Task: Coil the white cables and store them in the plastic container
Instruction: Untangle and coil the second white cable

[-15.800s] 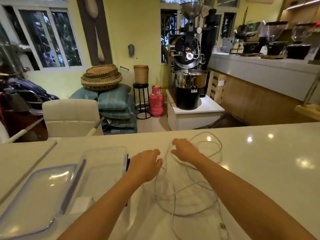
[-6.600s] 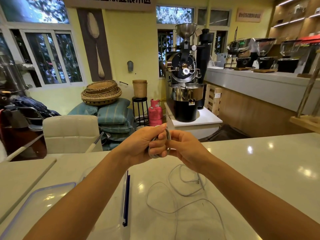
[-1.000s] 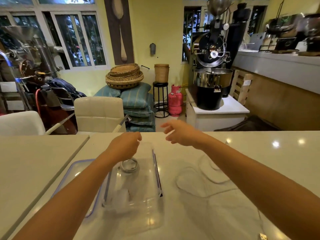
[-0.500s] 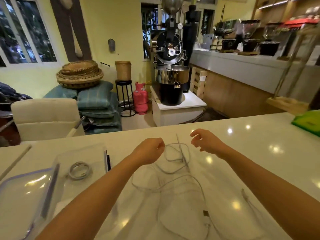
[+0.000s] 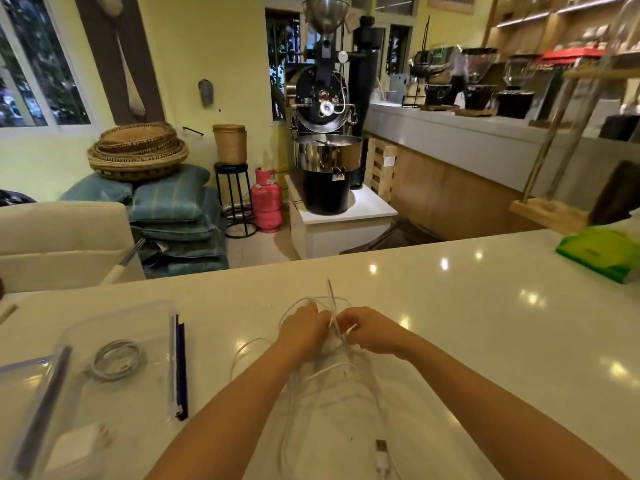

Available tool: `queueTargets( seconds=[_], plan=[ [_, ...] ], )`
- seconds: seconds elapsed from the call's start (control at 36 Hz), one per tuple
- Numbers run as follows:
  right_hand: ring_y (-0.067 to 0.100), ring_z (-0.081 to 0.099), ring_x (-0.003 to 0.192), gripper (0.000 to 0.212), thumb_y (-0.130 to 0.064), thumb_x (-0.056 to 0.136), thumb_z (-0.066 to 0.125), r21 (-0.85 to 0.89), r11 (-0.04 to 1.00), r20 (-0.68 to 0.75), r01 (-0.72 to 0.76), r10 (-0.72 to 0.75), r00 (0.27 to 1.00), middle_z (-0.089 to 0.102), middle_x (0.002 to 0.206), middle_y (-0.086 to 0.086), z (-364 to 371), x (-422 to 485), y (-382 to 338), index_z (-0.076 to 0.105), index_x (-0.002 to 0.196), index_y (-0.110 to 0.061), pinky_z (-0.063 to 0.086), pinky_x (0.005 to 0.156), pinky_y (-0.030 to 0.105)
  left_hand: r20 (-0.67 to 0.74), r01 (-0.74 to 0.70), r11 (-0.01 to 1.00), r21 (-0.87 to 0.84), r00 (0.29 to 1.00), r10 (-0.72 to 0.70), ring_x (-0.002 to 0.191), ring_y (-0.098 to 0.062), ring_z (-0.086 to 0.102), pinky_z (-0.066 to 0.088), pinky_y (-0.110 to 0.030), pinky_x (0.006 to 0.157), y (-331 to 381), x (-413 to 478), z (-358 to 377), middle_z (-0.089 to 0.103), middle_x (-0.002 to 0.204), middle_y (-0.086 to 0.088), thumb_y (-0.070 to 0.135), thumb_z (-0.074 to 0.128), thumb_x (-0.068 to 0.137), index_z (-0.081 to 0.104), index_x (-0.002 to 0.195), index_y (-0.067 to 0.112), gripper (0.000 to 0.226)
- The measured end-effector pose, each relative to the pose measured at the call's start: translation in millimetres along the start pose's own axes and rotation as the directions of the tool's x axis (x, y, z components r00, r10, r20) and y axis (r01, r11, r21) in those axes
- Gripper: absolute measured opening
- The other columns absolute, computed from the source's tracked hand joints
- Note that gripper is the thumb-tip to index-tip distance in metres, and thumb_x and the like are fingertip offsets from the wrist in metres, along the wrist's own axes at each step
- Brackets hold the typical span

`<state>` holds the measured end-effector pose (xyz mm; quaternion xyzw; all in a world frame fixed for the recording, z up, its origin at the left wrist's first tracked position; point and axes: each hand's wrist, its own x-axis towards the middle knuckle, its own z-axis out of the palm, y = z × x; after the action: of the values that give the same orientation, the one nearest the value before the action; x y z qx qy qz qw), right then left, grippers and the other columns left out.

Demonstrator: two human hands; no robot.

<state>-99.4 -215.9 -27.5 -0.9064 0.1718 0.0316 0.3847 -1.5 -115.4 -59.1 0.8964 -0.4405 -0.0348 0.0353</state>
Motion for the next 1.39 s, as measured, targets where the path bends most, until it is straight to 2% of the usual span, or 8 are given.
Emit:
queueTargets(
  seconds=[0.36,0.61,0.72,0.83,1.11,1.22,1.31,1.39],
  plan=[
    [0.015,0.056,0.08,0.025,-0.01,0.087,0.046,0.334,0.938,-0.182,-0.098,0.166,0.969,0.058,0.091,0.004,-35.0,9.3,10.1,0.053,0.111,-0.007,0.047,0.063,0.022,-0.257,-0.101,0.974,-0.205,0.965,0.046,0.101,-0.028,0.055,0.042,-0.031,0.084,-30.3,-2.6,-46.6,0.061,0.111,-0.014,0.003,0.046,0.089,0.06,0.102,0.003,0.019],
    [0.022,0.054,0.092,0.038,0.0,0.088,0.039,0.63,0.773,-0.251,-0.077,0.296,0.922,0.055,0.117,0.016,-26.4,30.0,2.9,0.044,0.125,-0.007,0.045,0.064,0.024,-0.525,-0.326,0.917,-0.229,0.835,0.165,0.109,-0.025,0.059,0.04,-0.021,0.092,-24.1,-31.8,-75.1,0.064,0.118,-0.012,0.001,0.054,0.083,0.066,0.101,0.0,0.021],
    [0.019,0.053,0.097,0.033,-0.007,0.089,0.04,0.568,0.823,-0.324,0.026,0.195,0.926,0.057,0.118,0.009,-37.9,36.2,-10.6,0.051,0.121,-0.012,0.043,0.078,0.027,-0.587,-0.371,0.902,-0.222,0.789,0.18,0.098,-0.027,0.064,0.043,-0.024,0.086,-22.4,-43.7,-84.7,0.069,0.106,-0.015,-0.003,0.058,0.078,0.069,0.091,-0.002,0.017],
    [0.016,0.05,0.104,0.037,-0.012,0.09,0.046,0.441,0.894,-0.187,0.083,0.001,0.982,0.055,0.118,0.002,-42.3,36.0,-23.8,0.047,0.127,-0.015,0.038,0.086,0.028,-0.615,-0.409,0.894,-0.182,0.757,0.221,0.091,-0.028,0.068,0.046,-0.028,0.085,-22.0,-51.3,-91.1,0.071,0.097,-0.017,-0.009,0.062,0.072,0.07,0.086,-0.003,0.017],
    [0.016,0.055,0.087,0.019,-0.009,0.087,0.053,0.256,0.955,-0.145,0.152,-0.118,0.982,0.06,0.105,0.014,-25.5,39.7,-35.1,0.058,0.106,-0.008,0.047,0.076,0.025,-0.708,-0.46,0.835,-0.303,0.695,0.126,0.09,-0.02,0.064,0.047,-0.019,0.083,-20.2,-63.7,-97.9,0.072,0.092,-0.017,-0.012,0.059,0.069,0.071,0.082,-0.003,0.019],
    [0.011,0.059,0.069,0.006,-0.006,0.086,0.056,0.271,0.943,-0.21,0.192,-0.136,0.968,0.061,0.078,0.004,-30.3,39.1,-35.9,0.062,0.086,-0.004,0.051,0.065,0.018,-0.702,-0.419,0.836,-0.354,0.71,0.058,0.101,-0.026,0.062,0.042,-0.022,0.089,-23.1,-67.3,-99.6,0.068,0.106,-0.018,-0.015,0.056,0.071,0.069,0.089,-0.002,0.025],
    [0.011,0.061,0.064,0.003,-0.005,0.083,0.06,0.296,0.928,-0.231,0.224,-0.158,0.96,0.062,0.072,0.003,-44.5,32.0,-40.5,0.062,0.081,-0.005,0.053,0.056,0.014,-0.582,-0.294,0.835,-0.465,0.812,-0.039,0.127,-0.02,0.042,0.031,-0.023,0.102,-30.2,-65.7,-99.2,0.044,0.139,-0.008,-0.012,0.049,0.078,0.056,0.116,0.009,0.044],
    [0.013,0.061,0.063,0.007,-0.003,0.082,0.061,0.299,0.916,-0.27,0.268,-0.188,0.944,0.062,0.072,0.006,-61.5,23.4,-45.3,0.063,0.087,0.001,0.054,0.056,0.015,-0.405,-0.092,0.813,-0.575,0.896,-0.185,0.122,-0.044,0.042,0.037,-0.04,0.102,-37.9,-62.4,-97.2,0.021,0.152,-0.006,-0.004,0.046,0.083,0.036,0.134,0.017,0.056]
  ],
)
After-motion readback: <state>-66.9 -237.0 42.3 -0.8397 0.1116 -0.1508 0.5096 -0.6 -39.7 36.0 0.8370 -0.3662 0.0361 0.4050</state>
